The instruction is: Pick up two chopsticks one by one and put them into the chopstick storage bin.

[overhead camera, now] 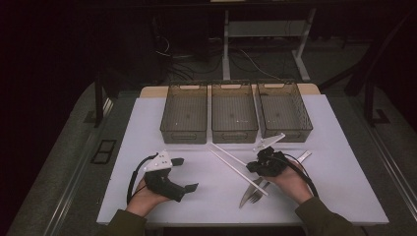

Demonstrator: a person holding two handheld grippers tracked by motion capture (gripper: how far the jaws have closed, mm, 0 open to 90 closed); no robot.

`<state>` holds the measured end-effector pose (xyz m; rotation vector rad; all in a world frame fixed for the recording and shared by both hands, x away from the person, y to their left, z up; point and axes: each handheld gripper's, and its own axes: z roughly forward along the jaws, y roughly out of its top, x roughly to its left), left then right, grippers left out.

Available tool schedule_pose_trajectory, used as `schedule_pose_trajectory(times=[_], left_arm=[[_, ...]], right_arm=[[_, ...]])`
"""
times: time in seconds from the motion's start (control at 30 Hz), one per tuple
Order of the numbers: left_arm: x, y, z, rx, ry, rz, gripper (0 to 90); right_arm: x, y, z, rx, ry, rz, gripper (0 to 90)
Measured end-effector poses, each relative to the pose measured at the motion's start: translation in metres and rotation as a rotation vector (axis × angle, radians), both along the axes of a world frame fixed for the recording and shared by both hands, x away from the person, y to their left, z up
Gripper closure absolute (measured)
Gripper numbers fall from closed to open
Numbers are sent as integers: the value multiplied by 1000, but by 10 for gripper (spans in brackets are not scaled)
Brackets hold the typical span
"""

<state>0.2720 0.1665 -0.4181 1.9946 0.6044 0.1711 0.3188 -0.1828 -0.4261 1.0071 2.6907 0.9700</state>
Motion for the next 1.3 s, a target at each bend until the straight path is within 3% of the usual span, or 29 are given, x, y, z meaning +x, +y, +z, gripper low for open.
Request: schedule_pose_trajectory(times=[0.23, 0.57, 0.8, 1.3], left_arm=[[0, 0, -1, -1, 2, 2, 0], [0, -1, -2, -3, 10, 3, 0], [1, -1, -2, -3, 5, -1, 0], [1, -1, -2, -19, 7, 7, 0]], right_arm=[[-2, -10, 10, 46, 16, 14, 841], [-1, -23, 26, 104, 2, 15, 841], [2, -27, 35, 118, -7, 13, 841], [27, -18, 65, 153, -12, 10, 841]])
